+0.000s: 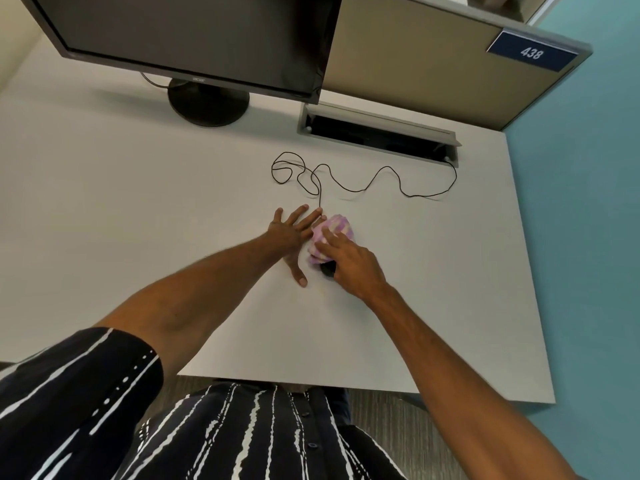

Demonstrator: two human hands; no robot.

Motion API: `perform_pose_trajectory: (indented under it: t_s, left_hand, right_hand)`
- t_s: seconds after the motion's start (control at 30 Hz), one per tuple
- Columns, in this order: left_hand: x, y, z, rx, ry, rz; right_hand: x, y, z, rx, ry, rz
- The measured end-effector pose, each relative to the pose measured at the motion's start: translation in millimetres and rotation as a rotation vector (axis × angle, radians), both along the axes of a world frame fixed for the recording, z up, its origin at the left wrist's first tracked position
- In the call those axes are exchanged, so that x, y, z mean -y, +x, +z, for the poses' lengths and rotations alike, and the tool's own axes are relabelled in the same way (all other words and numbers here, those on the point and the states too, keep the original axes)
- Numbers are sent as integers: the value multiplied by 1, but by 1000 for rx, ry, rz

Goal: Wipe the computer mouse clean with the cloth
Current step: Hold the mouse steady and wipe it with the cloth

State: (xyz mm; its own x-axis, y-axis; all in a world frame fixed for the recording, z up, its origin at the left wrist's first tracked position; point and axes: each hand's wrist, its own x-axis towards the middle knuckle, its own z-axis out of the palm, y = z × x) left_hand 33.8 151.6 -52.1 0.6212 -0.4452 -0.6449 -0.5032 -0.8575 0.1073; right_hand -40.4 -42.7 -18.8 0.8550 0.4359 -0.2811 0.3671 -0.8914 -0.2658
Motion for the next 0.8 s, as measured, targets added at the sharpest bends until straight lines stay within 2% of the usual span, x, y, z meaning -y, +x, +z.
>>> perform_pose_trajectory:
  t_s: [0.1,0.2,0.37,0.43,0.6,0.7,0.8]
  left_hand:
    - [2,0,2,4,17,3]
    - [1,-3,3,24,11,-8]
    - [0,-3,2,10,-12,4]
    - [0,-4,2,22,-23,6]
    - [1,-3,2,5,-7,16]
    - [1,-2,4,-7,5,17]
    - [0,-5,3,11,-22,27]
  right_hand:
    - [3,-23,-5,79,-22,72]
    - [8,-47,-12,189,49,73]
    - [31,-76,-17,139,147,93]
    - [45,-79,-11,177,239,28]
    - [54,-42,15,291,394,-314]
    - [39,-4,29,157,318,-360]
    - [15,22,33,-28,119,-254]
